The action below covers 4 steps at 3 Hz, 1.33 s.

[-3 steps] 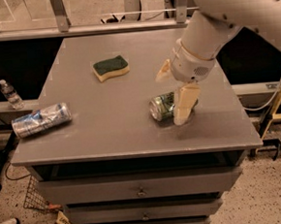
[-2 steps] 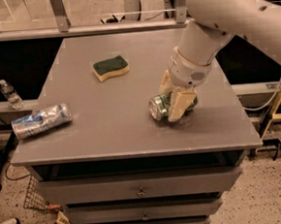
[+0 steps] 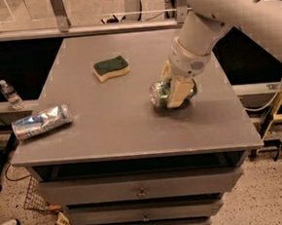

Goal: Move green can near sponge

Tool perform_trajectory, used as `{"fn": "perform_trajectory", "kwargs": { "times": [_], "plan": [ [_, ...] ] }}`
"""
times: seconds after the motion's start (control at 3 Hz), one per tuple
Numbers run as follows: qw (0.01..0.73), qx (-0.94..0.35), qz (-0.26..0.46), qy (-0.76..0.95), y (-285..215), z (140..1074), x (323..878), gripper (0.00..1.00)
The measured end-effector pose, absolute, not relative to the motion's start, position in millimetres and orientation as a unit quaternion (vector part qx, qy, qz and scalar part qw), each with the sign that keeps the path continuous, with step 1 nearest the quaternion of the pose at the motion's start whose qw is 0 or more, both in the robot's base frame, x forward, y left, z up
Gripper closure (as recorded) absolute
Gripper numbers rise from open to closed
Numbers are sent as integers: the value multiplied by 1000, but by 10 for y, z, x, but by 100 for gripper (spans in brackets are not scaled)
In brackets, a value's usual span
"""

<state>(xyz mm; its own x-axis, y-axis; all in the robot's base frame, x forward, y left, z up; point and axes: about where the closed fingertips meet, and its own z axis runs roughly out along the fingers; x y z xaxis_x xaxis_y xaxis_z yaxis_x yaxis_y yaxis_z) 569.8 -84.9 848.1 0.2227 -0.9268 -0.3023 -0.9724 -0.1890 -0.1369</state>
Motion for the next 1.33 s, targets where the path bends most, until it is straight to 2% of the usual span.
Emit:
{"fn": "perform_trajectory", "kwargs": {
  "times": [0.33,0.67,1.33],
  "plan": [
    [205,-757,45,618,-732,8876,6101,100],
    [205,-758,45,618,-732,8875,6101,100],
    [149,-752,50,640,-620,8671,6362,100]
  ]
}}
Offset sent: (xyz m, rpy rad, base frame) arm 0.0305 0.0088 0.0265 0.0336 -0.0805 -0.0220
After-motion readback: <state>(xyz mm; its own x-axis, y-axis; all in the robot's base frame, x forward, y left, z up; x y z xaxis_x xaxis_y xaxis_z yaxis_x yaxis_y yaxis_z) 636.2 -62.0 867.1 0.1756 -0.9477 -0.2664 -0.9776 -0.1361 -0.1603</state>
